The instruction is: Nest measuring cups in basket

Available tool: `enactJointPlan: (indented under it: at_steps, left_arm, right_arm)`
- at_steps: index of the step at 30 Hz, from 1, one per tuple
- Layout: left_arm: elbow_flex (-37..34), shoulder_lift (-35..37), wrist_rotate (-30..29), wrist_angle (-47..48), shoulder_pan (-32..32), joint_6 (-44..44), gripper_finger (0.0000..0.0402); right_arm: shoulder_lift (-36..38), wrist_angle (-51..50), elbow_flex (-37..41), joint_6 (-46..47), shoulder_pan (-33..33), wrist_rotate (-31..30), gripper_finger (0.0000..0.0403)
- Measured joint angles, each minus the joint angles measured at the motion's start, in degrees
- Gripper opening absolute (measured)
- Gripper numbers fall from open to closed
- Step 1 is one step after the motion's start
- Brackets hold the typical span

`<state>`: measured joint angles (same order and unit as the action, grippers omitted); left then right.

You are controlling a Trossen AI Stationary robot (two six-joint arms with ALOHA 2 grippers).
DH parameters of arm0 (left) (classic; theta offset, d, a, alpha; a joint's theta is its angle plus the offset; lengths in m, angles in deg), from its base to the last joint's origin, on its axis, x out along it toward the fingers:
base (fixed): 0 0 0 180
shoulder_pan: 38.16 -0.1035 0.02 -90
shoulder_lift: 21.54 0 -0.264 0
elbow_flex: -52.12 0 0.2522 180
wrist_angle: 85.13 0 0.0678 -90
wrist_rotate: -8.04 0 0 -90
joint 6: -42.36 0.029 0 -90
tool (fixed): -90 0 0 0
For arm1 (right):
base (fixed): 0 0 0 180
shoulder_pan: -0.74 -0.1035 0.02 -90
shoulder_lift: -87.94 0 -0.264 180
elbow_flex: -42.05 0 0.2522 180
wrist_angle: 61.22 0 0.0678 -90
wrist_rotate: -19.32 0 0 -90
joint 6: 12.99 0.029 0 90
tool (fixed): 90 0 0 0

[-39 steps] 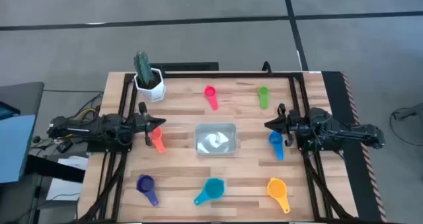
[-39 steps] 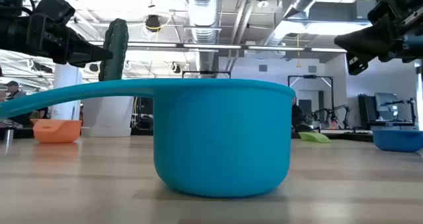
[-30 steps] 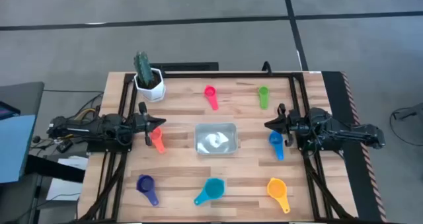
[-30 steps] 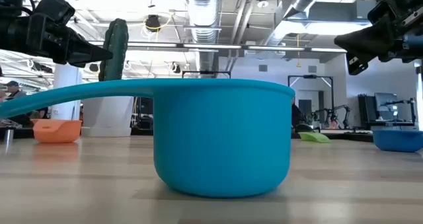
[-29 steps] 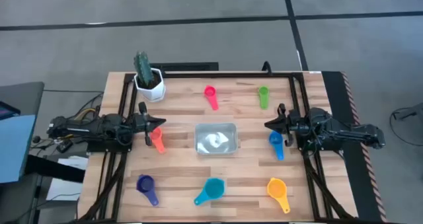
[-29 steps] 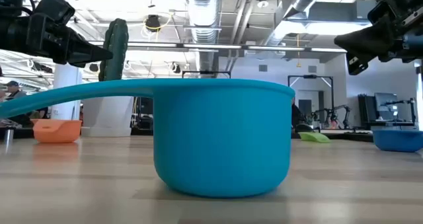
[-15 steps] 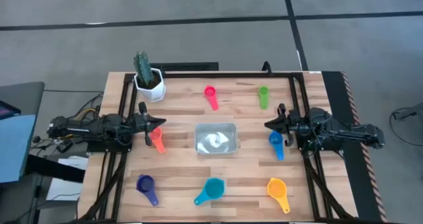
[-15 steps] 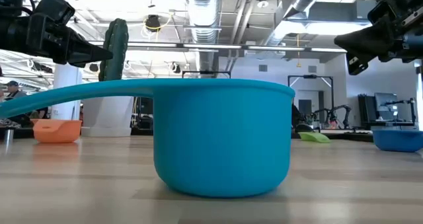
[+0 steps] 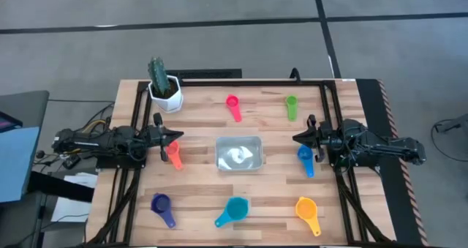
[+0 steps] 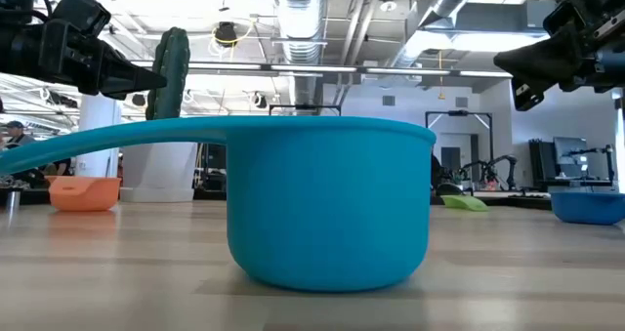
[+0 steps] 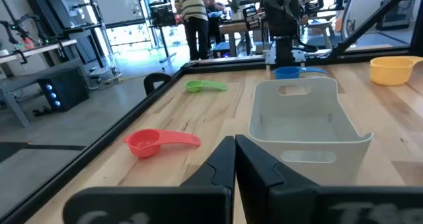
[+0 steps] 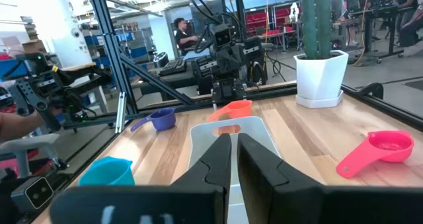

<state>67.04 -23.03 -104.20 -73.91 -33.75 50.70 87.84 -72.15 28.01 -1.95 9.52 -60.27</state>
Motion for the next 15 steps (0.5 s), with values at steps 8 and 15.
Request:
enactJointPlan:
  at_steps: [8,15]
  left_arm:
    - [0.00,0.00,0.00,0.00,0.00,0.00,0.0000]
    - [-0.01,0.00,-0.03,0.00,-0.03,0.00,0.0000]
  right_arm:
    - [0.01,0.85,-0.33,-19.18,0.07,-0.06,0.0054]
    - [0.02,1.67,-0.48,-24.29,0.09,-2.47,0.0054]
